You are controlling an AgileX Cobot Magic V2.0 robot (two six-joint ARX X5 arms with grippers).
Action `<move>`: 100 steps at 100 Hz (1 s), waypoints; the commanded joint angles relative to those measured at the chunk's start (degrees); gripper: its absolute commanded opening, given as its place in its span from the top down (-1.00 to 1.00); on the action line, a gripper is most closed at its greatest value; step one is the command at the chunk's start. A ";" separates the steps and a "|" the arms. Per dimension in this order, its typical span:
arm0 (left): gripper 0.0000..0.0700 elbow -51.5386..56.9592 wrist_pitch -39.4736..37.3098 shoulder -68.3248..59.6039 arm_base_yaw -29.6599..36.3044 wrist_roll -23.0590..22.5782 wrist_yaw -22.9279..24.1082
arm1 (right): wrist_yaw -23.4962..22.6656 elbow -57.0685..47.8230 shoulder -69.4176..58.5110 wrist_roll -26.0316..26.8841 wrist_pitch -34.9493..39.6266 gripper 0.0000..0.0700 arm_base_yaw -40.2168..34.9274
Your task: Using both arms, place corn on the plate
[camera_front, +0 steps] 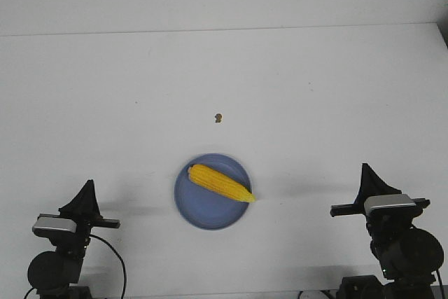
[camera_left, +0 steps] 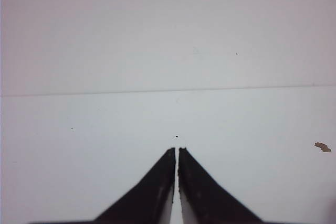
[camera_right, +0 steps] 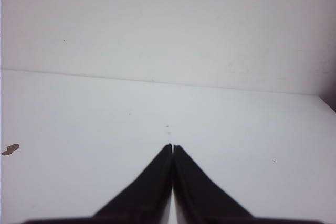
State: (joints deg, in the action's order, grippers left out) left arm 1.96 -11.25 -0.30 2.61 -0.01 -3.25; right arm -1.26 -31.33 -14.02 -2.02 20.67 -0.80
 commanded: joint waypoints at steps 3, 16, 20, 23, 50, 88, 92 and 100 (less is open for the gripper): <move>0.97 -1.16 -0.83 0.13 -0.13 0.52 0.07 | 0.20 -0.15 -0.26 0.74 -0.57 0.98 -0.04; 0.97 -1.16 -0.83 0.13 -0.13 0.52 0.07 | 0.20 -0.15 -0.26 0.74 -0.57 0.98 -0.04; 0.97 -1.16 -0.83 0.13 -0.13 0.50 0.09 | 0.20 -0.15 -0.26 0.74 -0.57 0.98 -0.04; 0.97 -1.16 -0.83 0.13 -0.13 0.50 0.09 | 0.20 -0.15 -0.26 0.74 -0.57 0.98 -0.04; 0.97 -1.16 -0.83 0.13 -0.13 0.52 0.07 | 0.22 -0.13 0.63 0.57 -0.61 0.98 0.11; 0.97 -1.16 -0.83 0.11 -0.13 0.50 0.07 | -0.22 11.52 9.81 0.85 -11.54 0.98 0.11; 0.97 -1.16 -0.83 0.11 -0.13 0.50 0.07 | -0.22 13.31 10.95 0.94 -13.44 0.98 0.11; 0.97 -1.16 -0.83 0.13 -0.13 0.52 0.09 | -0.20 16.61 13.20 1.18 -16.15 0.98 0.11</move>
State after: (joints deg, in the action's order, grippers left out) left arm 1.96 -11.27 -0.30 2.61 -0.01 -3.25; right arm -1.45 -16.16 -2.13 -1.80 6.39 -0.73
